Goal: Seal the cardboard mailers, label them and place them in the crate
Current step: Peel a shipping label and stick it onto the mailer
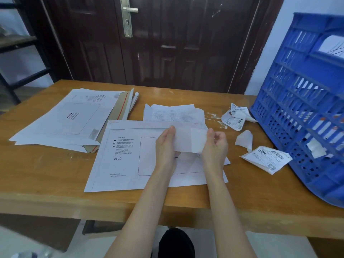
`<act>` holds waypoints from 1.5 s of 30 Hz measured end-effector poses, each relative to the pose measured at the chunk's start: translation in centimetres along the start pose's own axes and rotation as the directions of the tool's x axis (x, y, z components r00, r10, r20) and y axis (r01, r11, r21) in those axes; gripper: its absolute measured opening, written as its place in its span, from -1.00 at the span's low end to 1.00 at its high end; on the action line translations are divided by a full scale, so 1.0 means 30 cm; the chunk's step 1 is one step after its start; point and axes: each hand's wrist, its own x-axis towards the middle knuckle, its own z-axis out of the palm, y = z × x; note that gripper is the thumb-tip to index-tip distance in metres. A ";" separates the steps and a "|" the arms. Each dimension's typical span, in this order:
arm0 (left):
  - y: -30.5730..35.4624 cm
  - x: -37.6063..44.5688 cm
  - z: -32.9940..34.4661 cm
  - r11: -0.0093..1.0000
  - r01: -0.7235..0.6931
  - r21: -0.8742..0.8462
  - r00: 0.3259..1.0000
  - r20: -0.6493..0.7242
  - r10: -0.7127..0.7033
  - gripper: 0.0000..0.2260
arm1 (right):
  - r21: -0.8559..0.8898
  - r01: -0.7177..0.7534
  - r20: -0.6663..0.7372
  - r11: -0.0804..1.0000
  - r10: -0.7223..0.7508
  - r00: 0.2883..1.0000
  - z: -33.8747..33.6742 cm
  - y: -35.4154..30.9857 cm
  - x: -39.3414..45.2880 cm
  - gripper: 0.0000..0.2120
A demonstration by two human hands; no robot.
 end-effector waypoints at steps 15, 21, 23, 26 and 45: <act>0.033 0.006 -0.038 0.898 0.168 -0.406 0.983 -0.004 -0.185 -0.81 | 0.034 -0.027 -0.104 0.999 0.031 0.994 -0.006 0.007 0.006 -0.80; 0.042 0.021 -0.064 0.754 0.204 -0.624 0.971 0.032 -0.236 -0.82 | 0.069 -0.070 -0.127 0.995 0.079 0.989 -0.020 0.003 0.011 -0.83; 0.050 0.017 -0.064 0.725 0.205 -0.657 0.970 0.036 -0.242 -0.82 | 0.085 -0.070 -0.141 0.994 0.082 0.987 -0.021 0.004 0.010 -0.83; 0.054 0.016 -0.065 0.701 0.201 -0.684 0.967 0.025 -0.253 -0.80 | 0.116 -0.080 -0.165 0.990 0.098 0.981 -0.024 0.008 0.012 -0.82; 0.051 0.030 -0.092 0.531 0.206 -0.822 0.962 0.070 -0.265 -0.74 | 0.209 -0.132 -0.219 0.969 0.178 0.959 -0.034 0.007 0.018 -0.79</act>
